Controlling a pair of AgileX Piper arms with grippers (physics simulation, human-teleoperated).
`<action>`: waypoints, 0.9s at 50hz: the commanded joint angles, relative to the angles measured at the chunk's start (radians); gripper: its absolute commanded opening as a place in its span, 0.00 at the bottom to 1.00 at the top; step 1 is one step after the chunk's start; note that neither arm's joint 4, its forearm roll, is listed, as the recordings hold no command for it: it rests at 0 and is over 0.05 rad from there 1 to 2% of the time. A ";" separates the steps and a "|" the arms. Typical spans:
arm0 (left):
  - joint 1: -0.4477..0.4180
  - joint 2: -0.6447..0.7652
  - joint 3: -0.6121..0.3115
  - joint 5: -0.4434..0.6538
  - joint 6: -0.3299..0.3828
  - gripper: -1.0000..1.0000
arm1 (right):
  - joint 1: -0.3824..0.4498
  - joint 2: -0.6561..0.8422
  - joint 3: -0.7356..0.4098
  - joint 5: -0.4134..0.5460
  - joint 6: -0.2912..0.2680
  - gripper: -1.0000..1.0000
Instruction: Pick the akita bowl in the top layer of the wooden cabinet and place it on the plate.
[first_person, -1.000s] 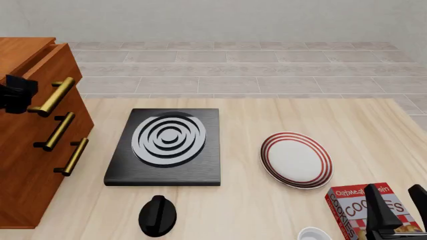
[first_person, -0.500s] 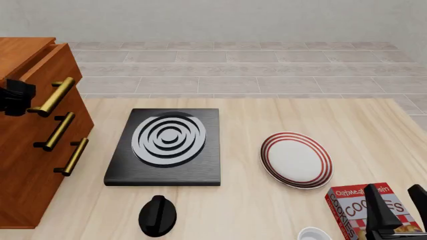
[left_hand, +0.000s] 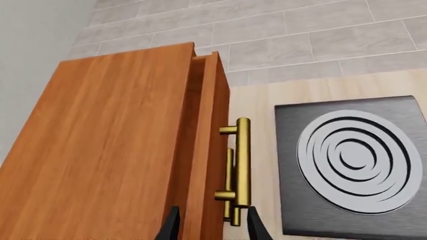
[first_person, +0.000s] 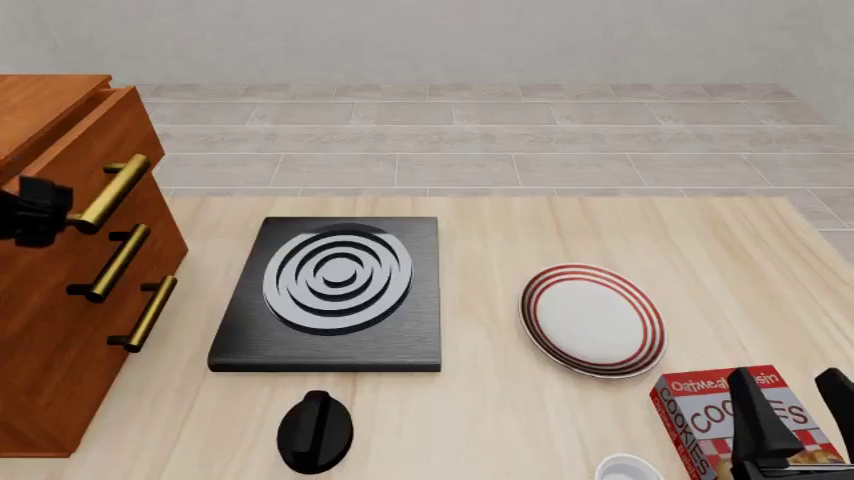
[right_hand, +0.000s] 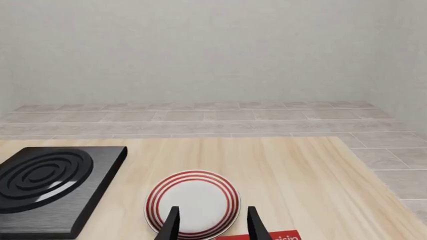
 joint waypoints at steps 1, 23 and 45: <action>0.021 0.004 0.025 -0.019 0.007 1.00 | 0.000 -0.002 0.000 0.002 0.001 1.00; 0.020 0.025 0.090 -0.060 -0.005 1.00 | 0.000 -0.005 0.000 0.006 0.002 1.00; -0.023 0.053 0.093 -0.048 -0.037 1.00 | 0.001 -0.005 0.000 0.006 0.003 1.00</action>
